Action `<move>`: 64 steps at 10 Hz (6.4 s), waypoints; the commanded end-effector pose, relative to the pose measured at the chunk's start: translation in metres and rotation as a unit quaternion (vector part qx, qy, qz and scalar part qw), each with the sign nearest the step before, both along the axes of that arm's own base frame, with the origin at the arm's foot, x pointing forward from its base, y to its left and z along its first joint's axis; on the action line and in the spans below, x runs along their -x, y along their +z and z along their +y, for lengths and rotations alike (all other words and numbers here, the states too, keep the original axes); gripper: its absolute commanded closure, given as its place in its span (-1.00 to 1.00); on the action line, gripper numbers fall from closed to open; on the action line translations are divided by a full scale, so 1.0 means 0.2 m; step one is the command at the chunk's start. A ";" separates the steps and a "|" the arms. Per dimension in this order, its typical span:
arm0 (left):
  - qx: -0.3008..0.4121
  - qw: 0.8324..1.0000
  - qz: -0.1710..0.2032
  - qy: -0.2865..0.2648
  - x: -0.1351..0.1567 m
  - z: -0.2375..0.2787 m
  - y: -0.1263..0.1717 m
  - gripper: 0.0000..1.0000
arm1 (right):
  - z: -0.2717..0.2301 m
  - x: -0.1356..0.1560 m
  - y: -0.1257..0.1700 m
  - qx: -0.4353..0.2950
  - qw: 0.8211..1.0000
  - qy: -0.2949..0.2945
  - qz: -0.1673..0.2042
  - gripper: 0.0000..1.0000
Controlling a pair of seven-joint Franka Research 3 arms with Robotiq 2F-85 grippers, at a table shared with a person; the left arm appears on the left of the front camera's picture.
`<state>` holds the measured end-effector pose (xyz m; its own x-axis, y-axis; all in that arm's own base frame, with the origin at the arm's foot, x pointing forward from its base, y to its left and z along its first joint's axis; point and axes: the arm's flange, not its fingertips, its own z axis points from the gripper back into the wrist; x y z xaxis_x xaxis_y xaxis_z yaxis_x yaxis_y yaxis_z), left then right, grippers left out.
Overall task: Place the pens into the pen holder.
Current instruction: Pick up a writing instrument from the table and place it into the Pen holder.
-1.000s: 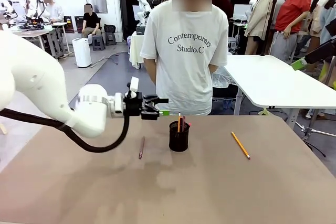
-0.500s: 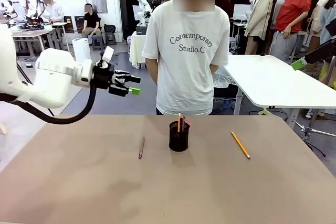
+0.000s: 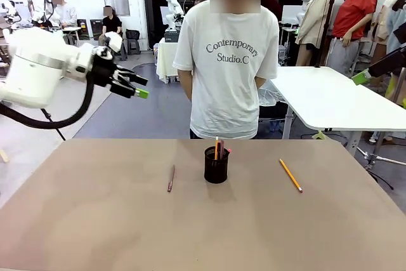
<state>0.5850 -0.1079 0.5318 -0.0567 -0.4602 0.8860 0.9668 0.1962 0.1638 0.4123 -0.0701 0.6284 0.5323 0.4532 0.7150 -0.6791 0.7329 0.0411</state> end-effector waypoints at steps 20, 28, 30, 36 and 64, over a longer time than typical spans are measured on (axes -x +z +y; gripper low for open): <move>-0.033 0.995 0.052 0.077 0.14 0.24 0.20 -1.00 | 0.81 -0.16 -0.73 0.226 0.960 -0.085 0.141 -1.00; -0.033 0.995 0.052 0.077 0.14 0.24 0.20 -1.00 | 0.90 -0.29 -1.19 0.208 0.946 -0.171 0.179 -1.00; -0.033 0.995 0.052 0.077 0.14 0.24 0.20 -1.00 | 0.90 -0.29 -1.19 0.208 0.946 -0.171 0.179 -1.00; -0.033 0.995 0.052 0.077 0.14 0.24 0.20 -1.00 | 0.99 -0.67 -1.40 0.210 0.885 -0.306 0.280 -1.00; -0.033 0.995 0.052 0.077 0.14 0.24 0.20 -1.00 | 0.76 -1.25 -1.58 0.136 0.864 -0.279 0.396 1.00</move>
